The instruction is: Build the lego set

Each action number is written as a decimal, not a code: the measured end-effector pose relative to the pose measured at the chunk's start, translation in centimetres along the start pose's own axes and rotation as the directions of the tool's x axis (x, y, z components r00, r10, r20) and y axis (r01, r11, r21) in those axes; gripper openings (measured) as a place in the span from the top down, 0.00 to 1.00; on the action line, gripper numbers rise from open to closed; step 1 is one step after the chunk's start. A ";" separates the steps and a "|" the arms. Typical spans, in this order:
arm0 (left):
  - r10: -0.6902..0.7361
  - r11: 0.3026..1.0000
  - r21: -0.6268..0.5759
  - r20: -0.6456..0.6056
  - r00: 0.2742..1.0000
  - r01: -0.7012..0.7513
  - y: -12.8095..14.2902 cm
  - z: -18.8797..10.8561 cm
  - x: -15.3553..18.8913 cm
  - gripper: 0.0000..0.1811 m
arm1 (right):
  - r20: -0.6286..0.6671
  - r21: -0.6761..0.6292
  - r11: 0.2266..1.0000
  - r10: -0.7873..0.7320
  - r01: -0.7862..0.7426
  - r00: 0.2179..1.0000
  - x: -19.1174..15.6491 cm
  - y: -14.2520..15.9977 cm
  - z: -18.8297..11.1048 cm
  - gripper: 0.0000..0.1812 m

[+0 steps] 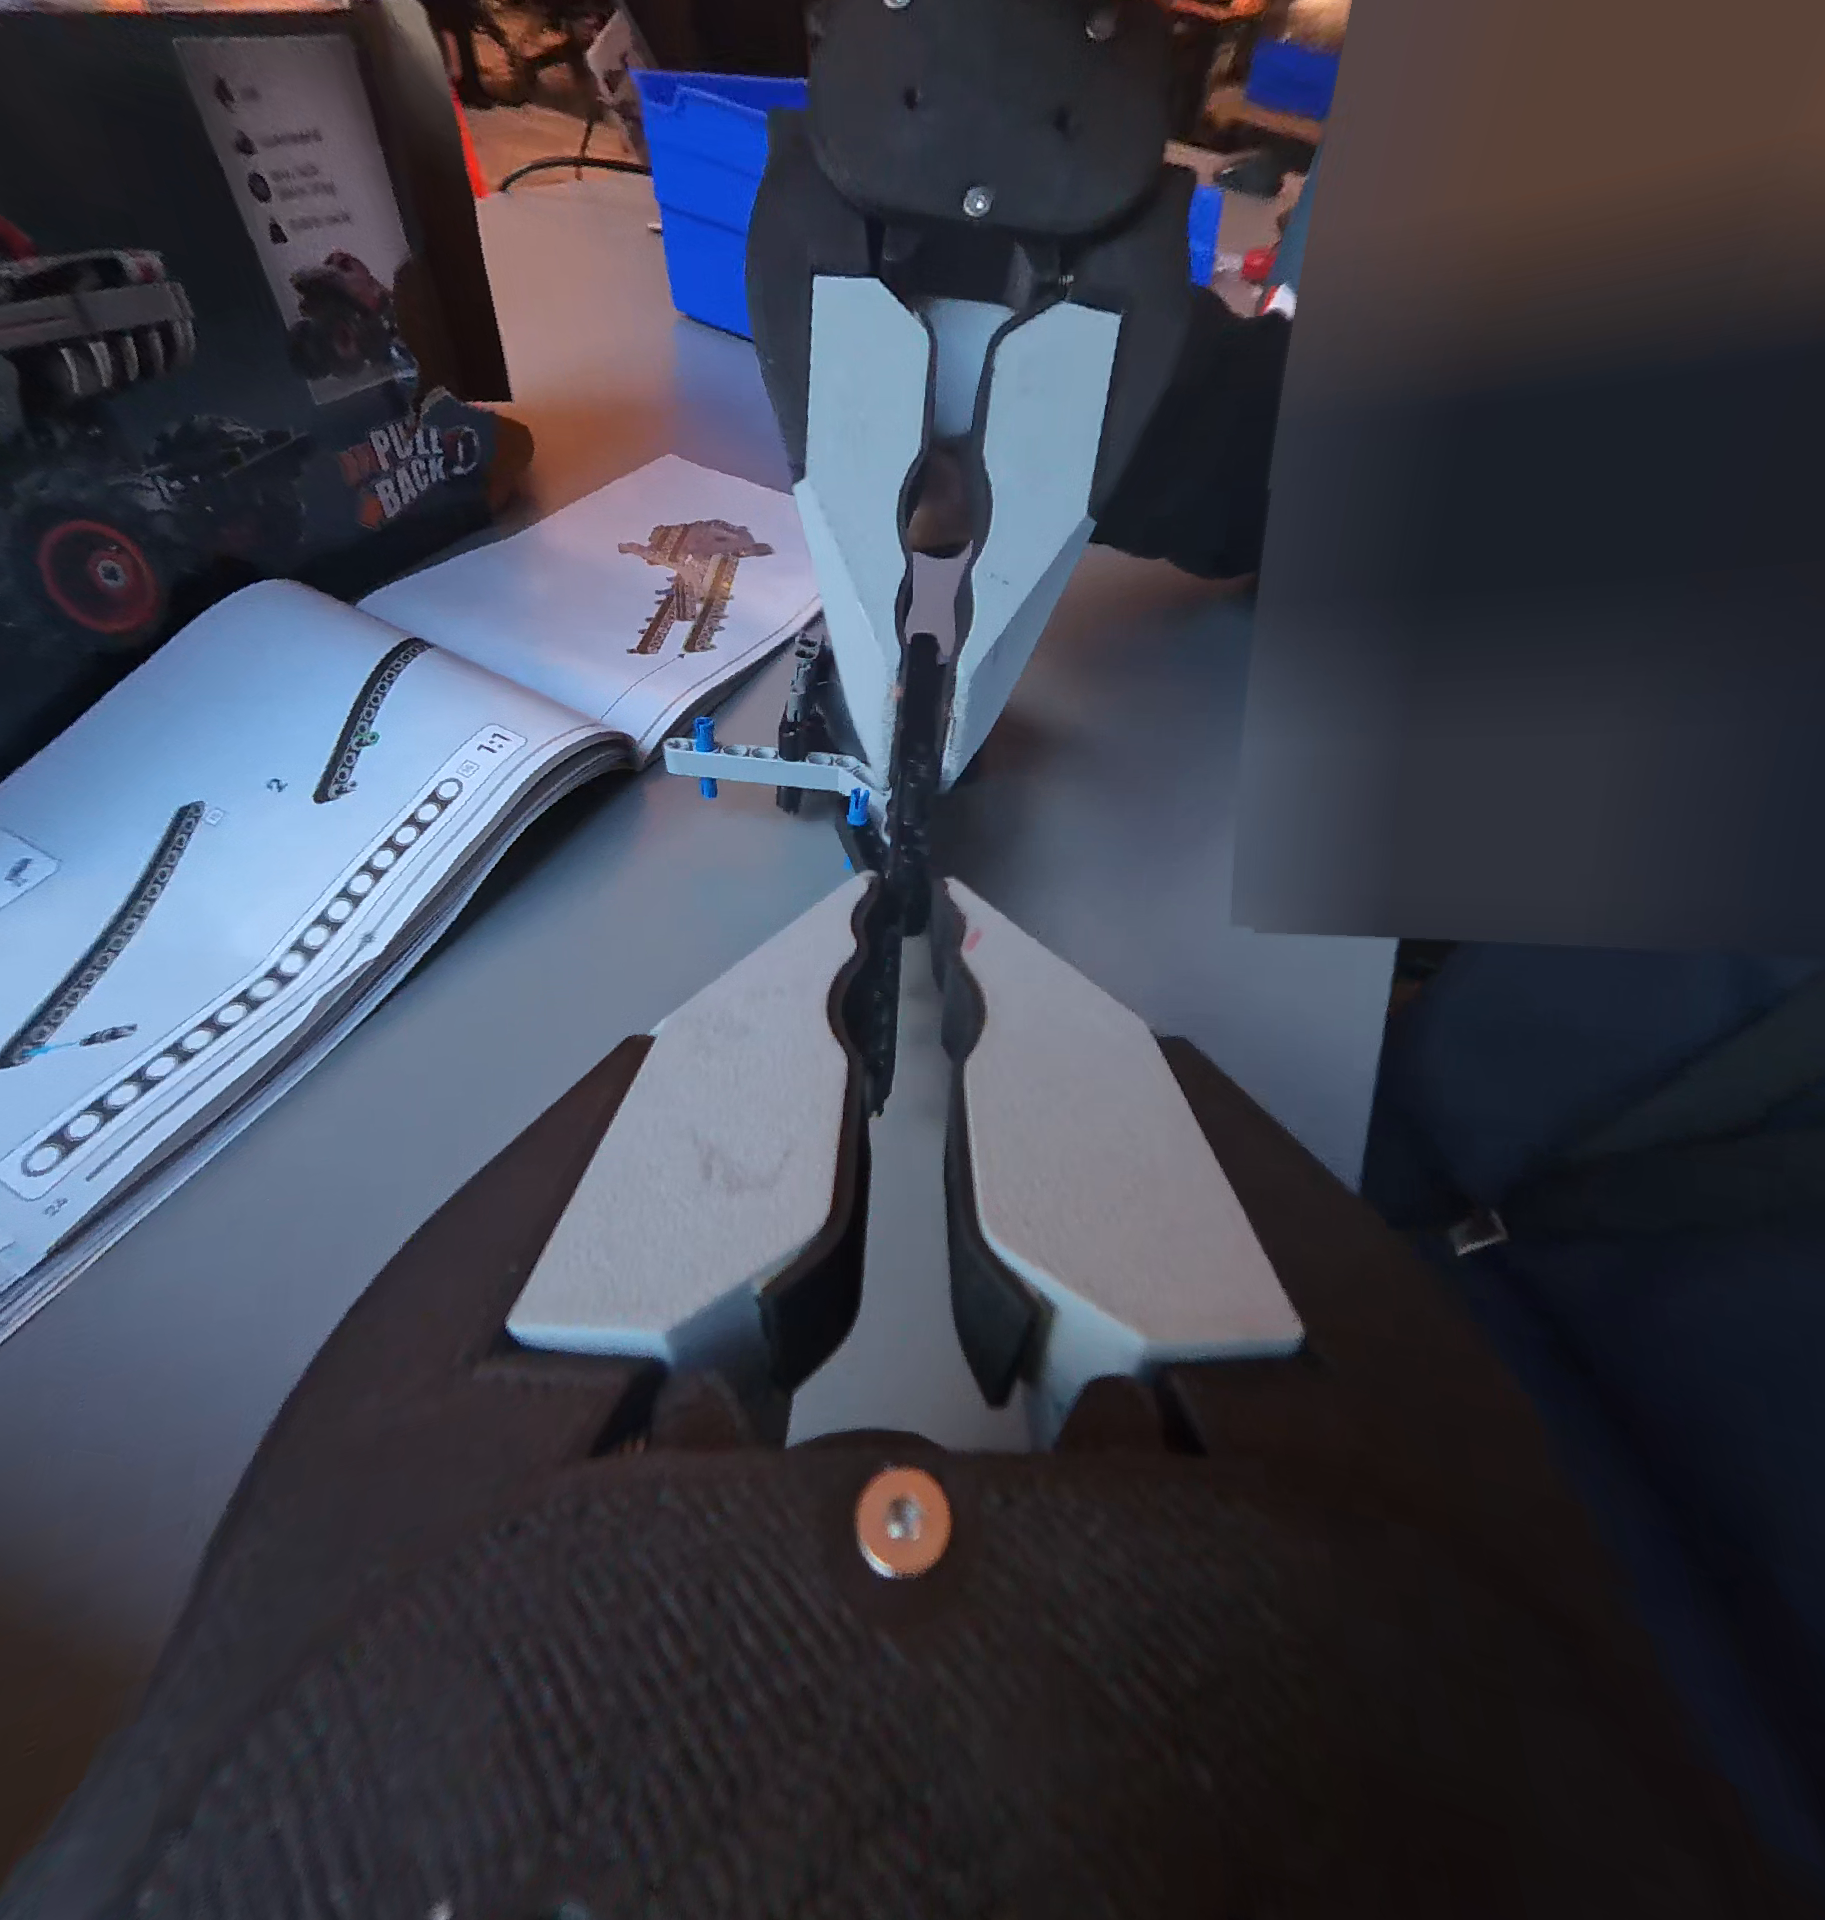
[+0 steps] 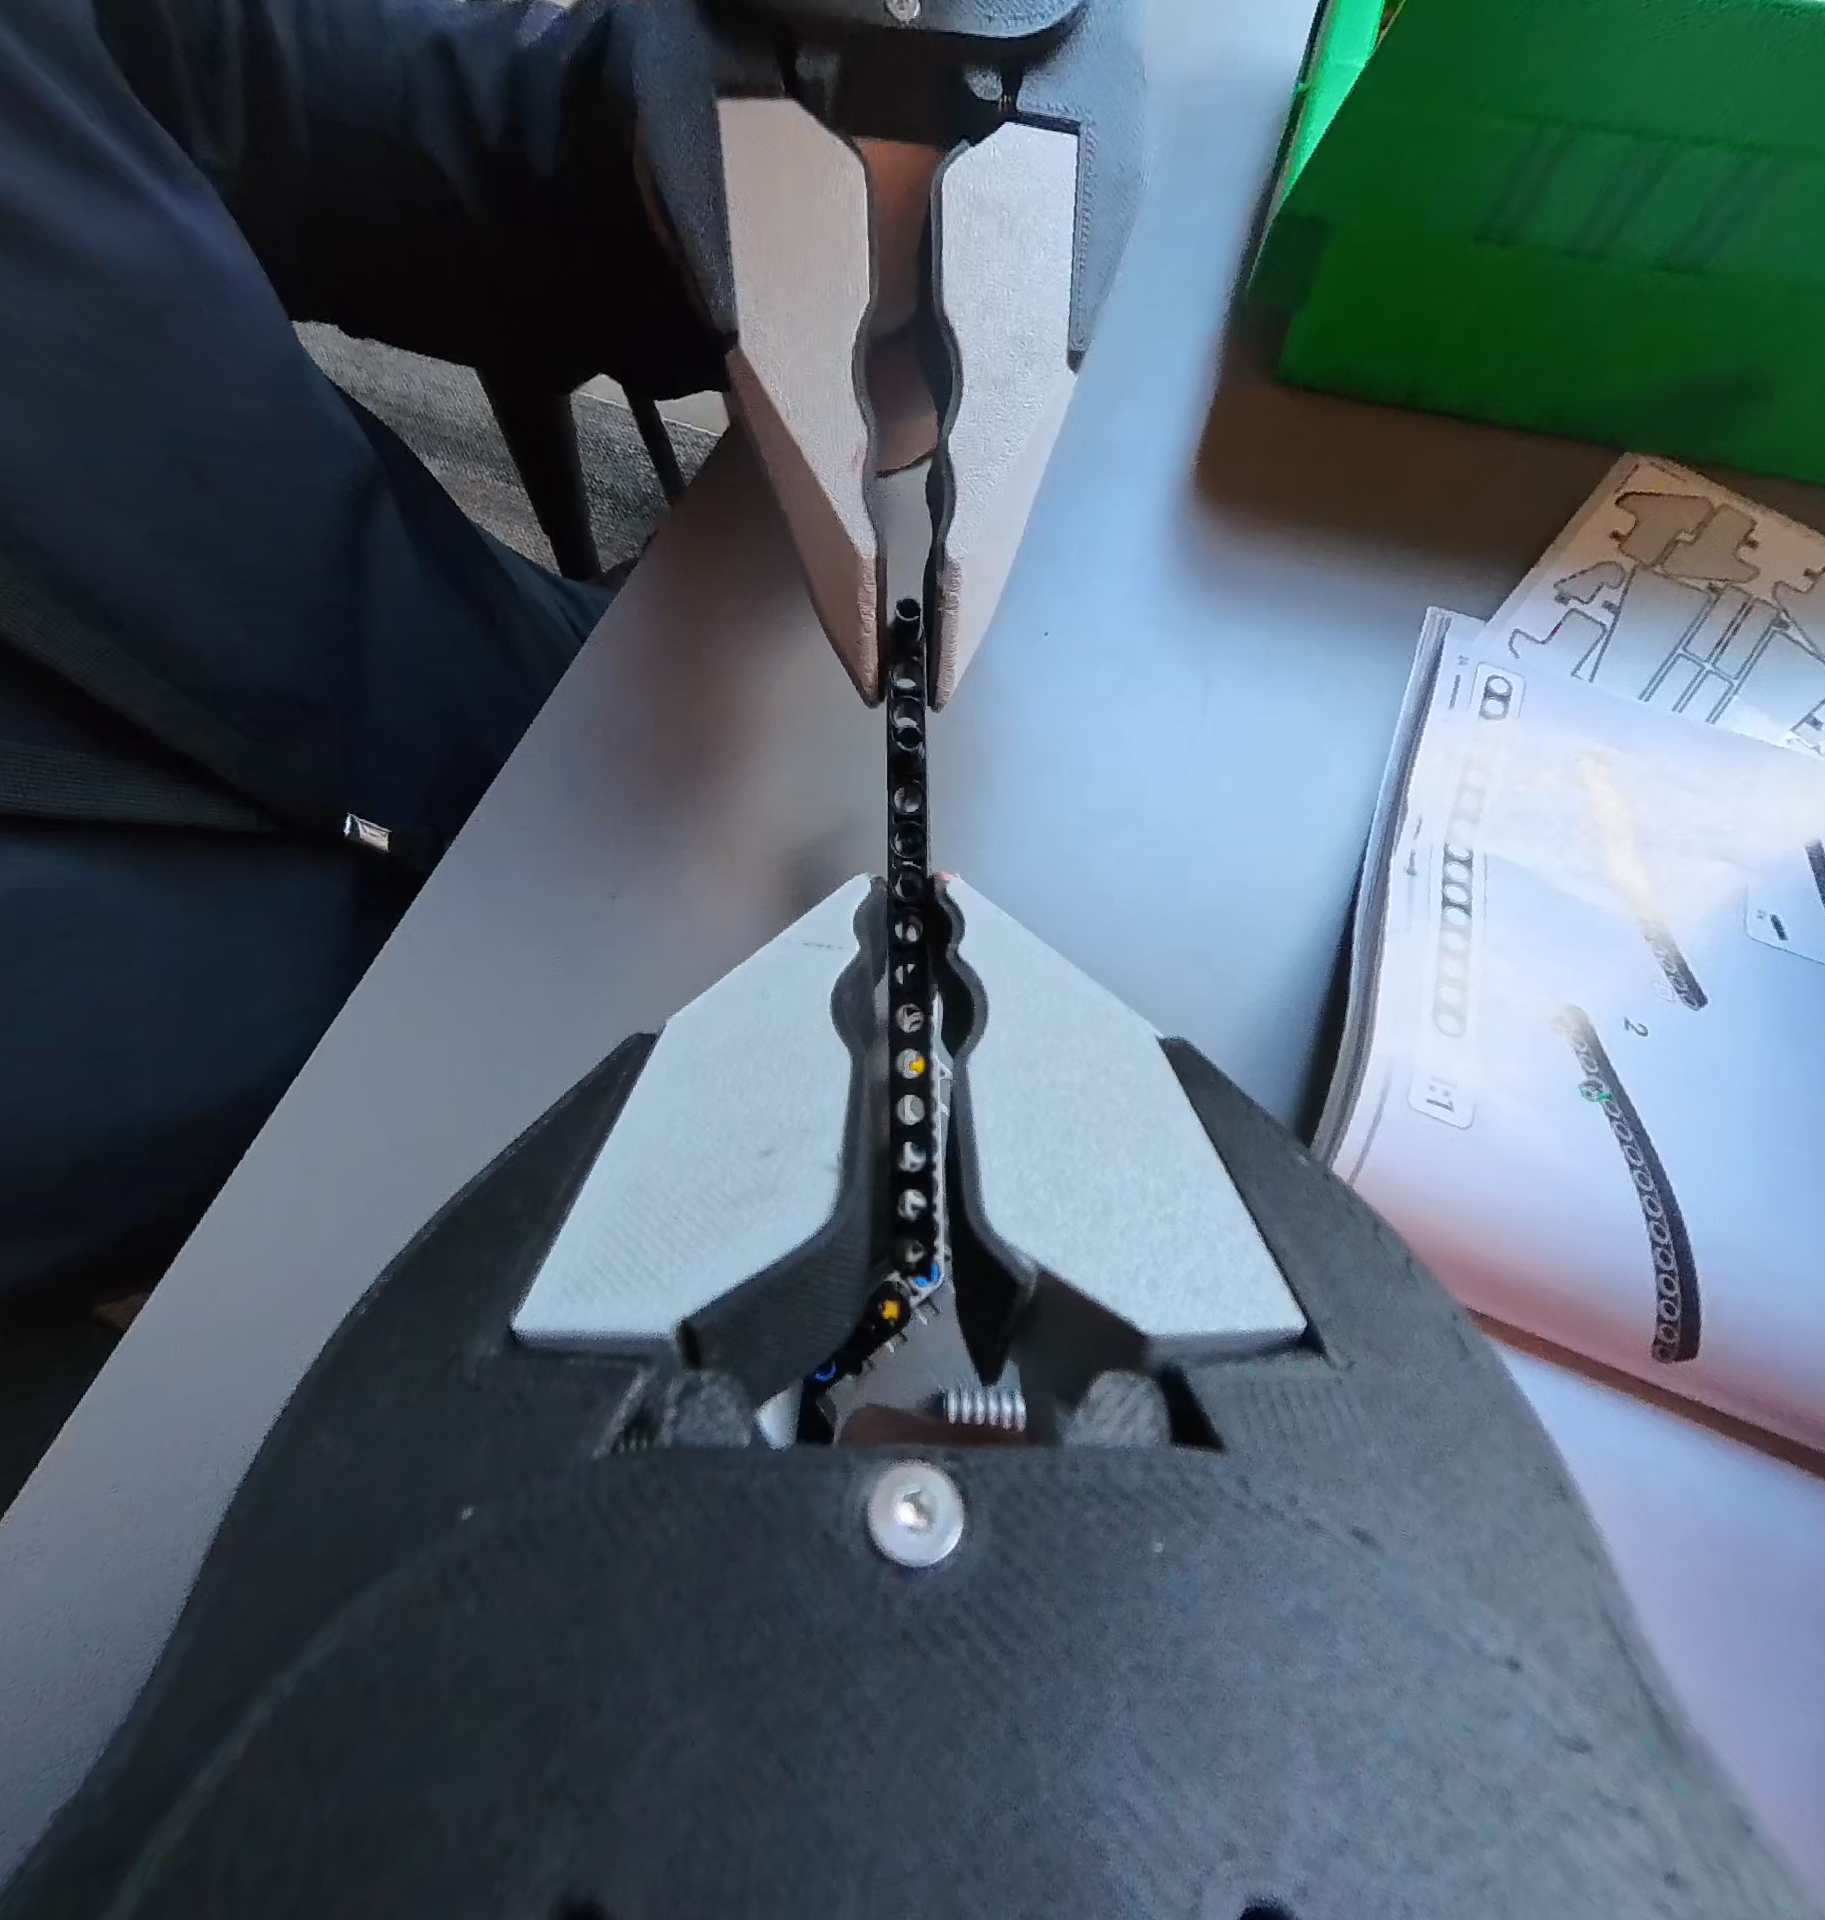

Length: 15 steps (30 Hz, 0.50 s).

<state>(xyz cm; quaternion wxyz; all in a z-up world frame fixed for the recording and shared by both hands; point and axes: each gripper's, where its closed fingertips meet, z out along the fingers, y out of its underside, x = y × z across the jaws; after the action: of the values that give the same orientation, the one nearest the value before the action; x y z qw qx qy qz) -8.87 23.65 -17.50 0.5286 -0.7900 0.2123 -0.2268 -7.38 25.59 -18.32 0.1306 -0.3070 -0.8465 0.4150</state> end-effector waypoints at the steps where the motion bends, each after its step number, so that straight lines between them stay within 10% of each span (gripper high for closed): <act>1: 0.012 1.000 0.001 0.011 1.000 -0.012 0.0 0.0 0.0 0.97 | 0.004 0.001 1.000 0.002 -0.002 1.000 0.0 0.0 0.0 0.97; 15: 0.039 0.999 0.006 0.031 0.999 -0.039 0.3 0.1 0.0 0.97 | -0.024 0.001 1.000 -0.030 0.030 0.999 0.0 -0.4 0.4 0.97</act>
<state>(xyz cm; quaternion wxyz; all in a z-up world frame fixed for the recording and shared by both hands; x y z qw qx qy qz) -8.84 23.58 -17.76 0.5388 -0.7872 0.2187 -0.2052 -7.77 25.18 -18.30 0.1472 -0.2992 -0.8489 0.4100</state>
